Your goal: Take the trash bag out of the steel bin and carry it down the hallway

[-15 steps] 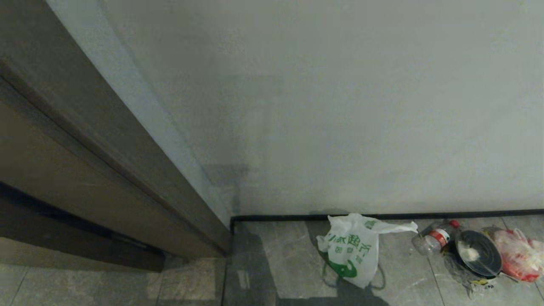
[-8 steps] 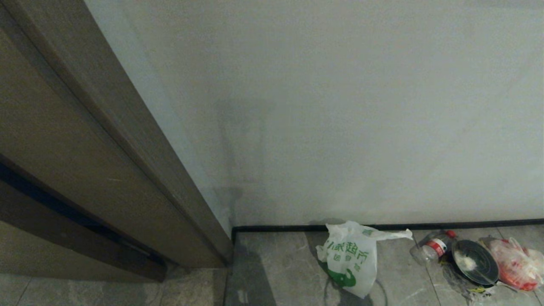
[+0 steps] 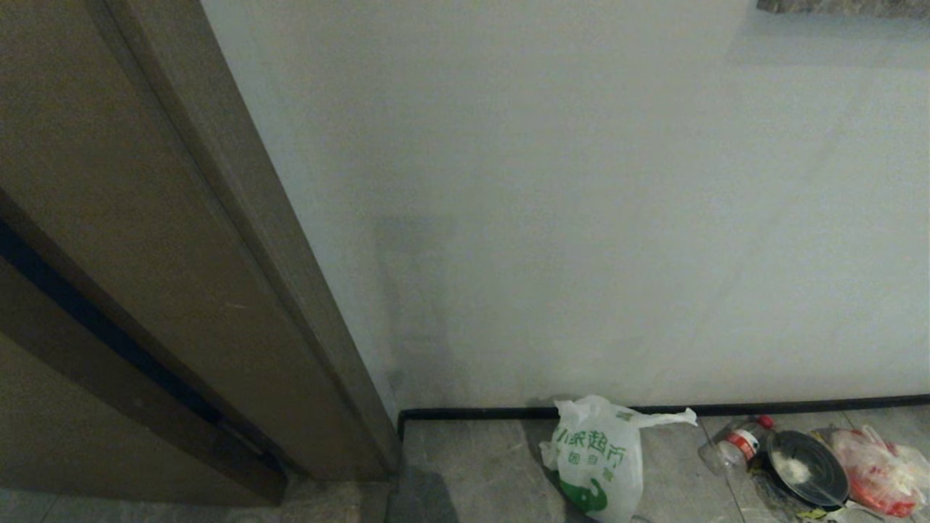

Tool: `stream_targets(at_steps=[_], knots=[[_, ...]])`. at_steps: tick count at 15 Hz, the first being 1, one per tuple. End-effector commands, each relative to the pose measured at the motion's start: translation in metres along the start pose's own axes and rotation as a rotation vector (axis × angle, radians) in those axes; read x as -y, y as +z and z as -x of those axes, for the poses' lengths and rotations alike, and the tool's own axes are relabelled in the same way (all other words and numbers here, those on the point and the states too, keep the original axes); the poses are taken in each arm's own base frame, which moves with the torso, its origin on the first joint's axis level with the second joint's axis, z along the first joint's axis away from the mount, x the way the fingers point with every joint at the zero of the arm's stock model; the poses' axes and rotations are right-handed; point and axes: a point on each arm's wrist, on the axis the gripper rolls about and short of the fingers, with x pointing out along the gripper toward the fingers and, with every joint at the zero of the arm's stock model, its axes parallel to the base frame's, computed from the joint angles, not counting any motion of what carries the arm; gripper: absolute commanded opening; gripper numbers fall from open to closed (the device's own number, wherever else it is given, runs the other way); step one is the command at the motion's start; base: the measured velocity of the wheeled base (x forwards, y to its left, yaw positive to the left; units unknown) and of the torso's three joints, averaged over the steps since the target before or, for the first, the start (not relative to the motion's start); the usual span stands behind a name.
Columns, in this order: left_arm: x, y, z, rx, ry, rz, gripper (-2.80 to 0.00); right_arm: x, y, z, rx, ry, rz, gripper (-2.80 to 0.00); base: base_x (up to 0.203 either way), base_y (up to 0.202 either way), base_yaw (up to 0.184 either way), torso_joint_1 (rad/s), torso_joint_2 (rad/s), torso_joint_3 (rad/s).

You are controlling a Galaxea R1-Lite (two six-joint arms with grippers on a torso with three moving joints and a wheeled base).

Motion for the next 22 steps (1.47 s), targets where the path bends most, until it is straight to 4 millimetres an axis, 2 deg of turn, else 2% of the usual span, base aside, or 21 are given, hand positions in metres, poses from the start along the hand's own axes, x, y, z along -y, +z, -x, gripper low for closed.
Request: stream_targets(at_steps=[1, 14, 22], knots=[[0.0, 0.0001, 0.0, 0.001, 0.0, 0.001, -2.8, 0.0, 0.0001, -0.0001, -0.001, 0.0, 0.0, -2.8, 0.0, 0.0, 0.0, 0.004, 0.0, 0.2], [0.0, 0.0001, 0.0, 0.001, -0.001, -0.001, -2.8, 0.0, 0.0002, -0.0001, 0.0, 0.0, 0.0, -2.8, 0.0, 0.0, 0.0, 0.001, 0.0, 0.196], [0.0, 0.0001, 0.0, 0.001, -0.001, -0.002, -2.8, 0.0, -0.0002, 0.0001, -0.013, -0.001, 0.0, -2.8, 0.0, 0.0, 0.0, 0.002, 0.0, 0.018]])
